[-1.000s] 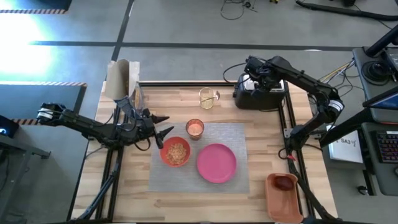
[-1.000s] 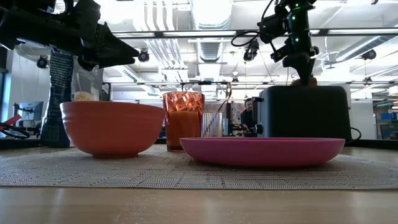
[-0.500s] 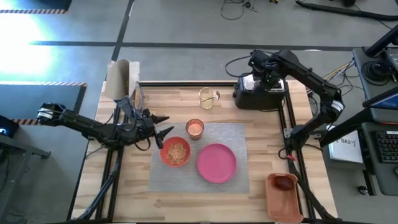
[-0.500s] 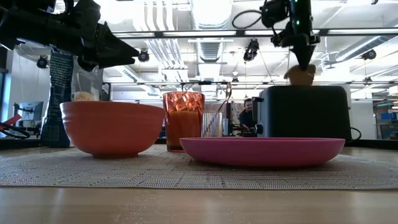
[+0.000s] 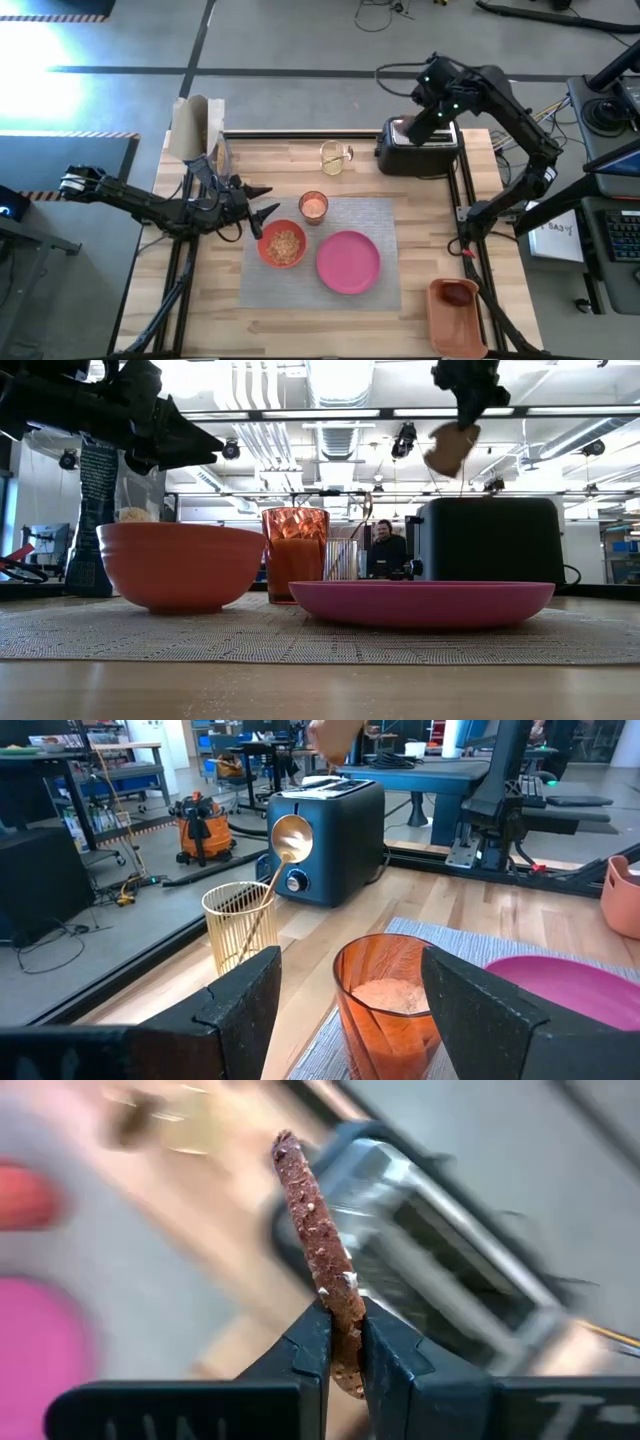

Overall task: Arrange a breakfast setting
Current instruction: Put the brown bagel from the toaster on the pink plate

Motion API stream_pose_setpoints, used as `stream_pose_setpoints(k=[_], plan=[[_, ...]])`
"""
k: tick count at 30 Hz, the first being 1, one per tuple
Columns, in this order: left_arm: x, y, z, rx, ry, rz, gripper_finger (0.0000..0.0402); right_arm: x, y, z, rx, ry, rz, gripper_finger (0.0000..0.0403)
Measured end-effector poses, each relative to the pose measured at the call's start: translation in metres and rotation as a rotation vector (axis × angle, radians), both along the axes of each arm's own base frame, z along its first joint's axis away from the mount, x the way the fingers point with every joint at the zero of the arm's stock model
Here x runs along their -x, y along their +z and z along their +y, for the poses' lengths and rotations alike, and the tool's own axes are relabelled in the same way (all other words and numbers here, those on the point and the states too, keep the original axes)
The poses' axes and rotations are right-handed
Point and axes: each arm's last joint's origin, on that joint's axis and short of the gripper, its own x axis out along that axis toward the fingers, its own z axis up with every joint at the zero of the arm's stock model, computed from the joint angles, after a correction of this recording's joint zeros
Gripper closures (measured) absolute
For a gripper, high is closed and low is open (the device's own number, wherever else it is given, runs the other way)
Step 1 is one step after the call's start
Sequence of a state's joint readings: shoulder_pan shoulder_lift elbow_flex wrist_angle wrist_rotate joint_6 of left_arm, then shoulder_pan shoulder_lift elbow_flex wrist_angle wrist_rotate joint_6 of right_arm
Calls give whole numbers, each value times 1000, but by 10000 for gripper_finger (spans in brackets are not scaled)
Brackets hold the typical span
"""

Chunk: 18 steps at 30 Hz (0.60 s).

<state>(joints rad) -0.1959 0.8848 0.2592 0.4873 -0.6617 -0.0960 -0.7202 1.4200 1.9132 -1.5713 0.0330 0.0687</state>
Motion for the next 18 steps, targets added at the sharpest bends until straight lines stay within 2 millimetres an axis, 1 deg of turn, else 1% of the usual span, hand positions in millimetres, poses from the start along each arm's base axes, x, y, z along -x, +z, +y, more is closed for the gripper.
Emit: stream_pose_setpoints(k=[3, 5, 9, 13, 18], plan=[[0, 0, 0, -6, 0, 4, 178, -4, 5, 8, -107, 20, -118, 369], [0, 0, 0, -6, -1, 4, 178, -10, 6, 15, -169, 38, -162, 369], [0, 0, 0, -5, -1, 3, 178, -26, -2, 34, -237, 74, -146, 369], [0, 0, -1, -2, -9, 4, 178, -48, -16, 65, -297, 142, -106, 369], [0, -1, -4, 1, -48, 7, 178, -78, -39, 113, -334, 274, -100, 369]])
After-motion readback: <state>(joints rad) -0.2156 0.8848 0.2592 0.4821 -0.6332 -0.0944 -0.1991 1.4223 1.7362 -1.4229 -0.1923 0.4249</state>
